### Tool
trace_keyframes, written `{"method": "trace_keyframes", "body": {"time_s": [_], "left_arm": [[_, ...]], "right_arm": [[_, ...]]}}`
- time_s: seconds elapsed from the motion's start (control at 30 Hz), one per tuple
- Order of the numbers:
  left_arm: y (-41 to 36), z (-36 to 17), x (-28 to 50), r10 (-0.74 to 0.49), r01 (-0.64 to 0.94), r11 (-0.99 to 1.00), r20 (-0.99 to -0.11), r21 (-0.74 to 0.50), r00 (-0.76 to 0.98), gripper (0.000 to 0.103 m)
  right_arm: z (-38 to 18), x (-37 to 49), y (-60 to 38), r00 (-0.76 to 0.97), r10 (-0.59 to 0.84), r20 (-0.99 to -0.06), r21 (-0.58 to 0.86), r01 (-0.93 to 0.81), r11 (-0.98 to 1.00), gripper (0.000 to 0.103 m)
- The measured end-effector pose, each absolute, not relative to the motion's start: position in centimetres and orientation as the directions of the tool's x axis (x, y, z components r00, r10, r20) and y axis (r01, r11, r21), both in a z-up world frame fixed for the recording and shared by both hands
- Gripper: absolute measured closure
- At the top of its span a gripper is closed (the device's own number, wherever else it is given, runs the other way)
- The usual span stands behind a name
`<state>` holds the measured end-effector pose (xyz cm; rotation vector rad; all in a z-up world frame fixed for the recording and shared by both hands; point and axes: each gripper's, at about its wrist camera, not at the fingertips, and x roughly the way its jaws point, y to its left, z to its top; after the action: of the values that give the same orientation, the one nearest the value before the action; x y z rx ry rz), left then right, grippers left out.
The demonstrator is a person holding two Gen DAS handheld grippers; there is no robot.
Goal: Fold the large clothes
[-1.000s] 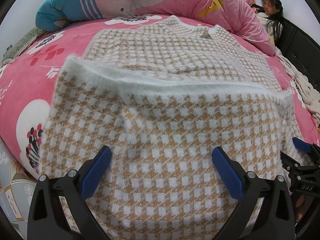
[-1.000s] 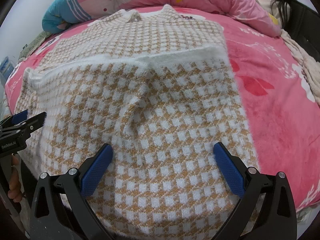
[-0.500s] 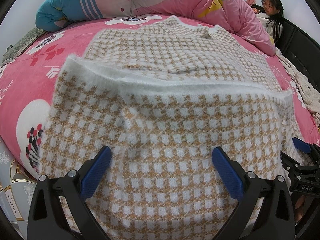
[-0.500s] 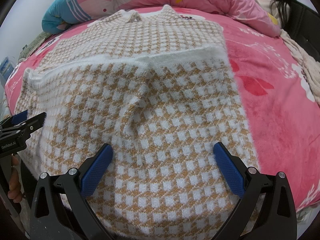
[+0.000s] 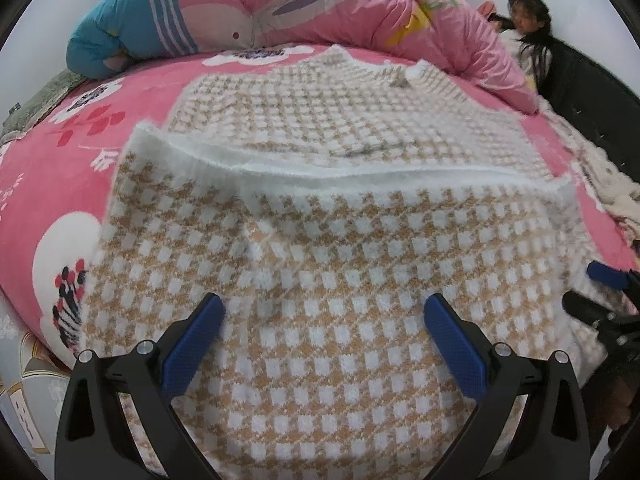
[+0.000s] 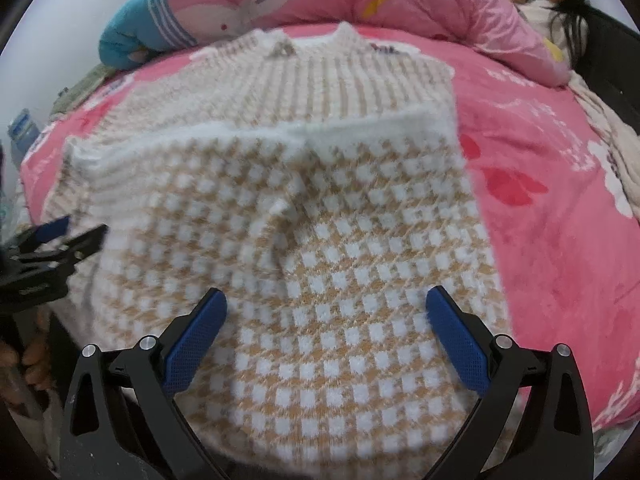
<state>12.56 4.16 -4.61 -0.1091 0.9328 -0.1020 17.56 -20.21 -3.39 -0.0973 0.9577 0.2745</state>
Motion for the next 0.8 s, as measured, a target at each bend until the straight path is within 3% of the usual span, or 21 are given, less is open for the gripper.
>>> {"method": "trace_keyframes", "body": {"time_s": [0.13, 0.27, 0.43, 0.8], "left_arm": [[5.4, -2.9, 10.8, -0.18, 0.065, 0.981, -0.728, -0.184, 0.661, 0.004], [5.1, -1.8, 10.8, -0.159, 0.111, 0.987, -0.679, -0.115, 0.716, 0.004], [5.0, -5.6, 14.4, -0.052, 0.044, 0.999, -0.788, -0.032, 0.613, 0.004], [8.7, -2.3, 11.7, -0.103, 0.02, 0.992, -0.717, -0.123, 0.69, 0.004]], "right_arm": [[-1.2, 16.5, -20.1, 0.586, 0.22, -0.78, 0.022, -0.326, 0.945, 0.007], [-1.9, 16.7, -18.8, 0.558, 0.266, -0.786, 0.034, -0.39, 0.92, 0.007], [-6.2, 18.7, -17.9, 0.47, 0.241, -0.849, 0.05, -0.383, 0.922, 0.007], [-0.4, 21.5, -21.6, 0.508, 0.288, -0.811, 0.102, -0.363, 0.926, 0.007]]}}
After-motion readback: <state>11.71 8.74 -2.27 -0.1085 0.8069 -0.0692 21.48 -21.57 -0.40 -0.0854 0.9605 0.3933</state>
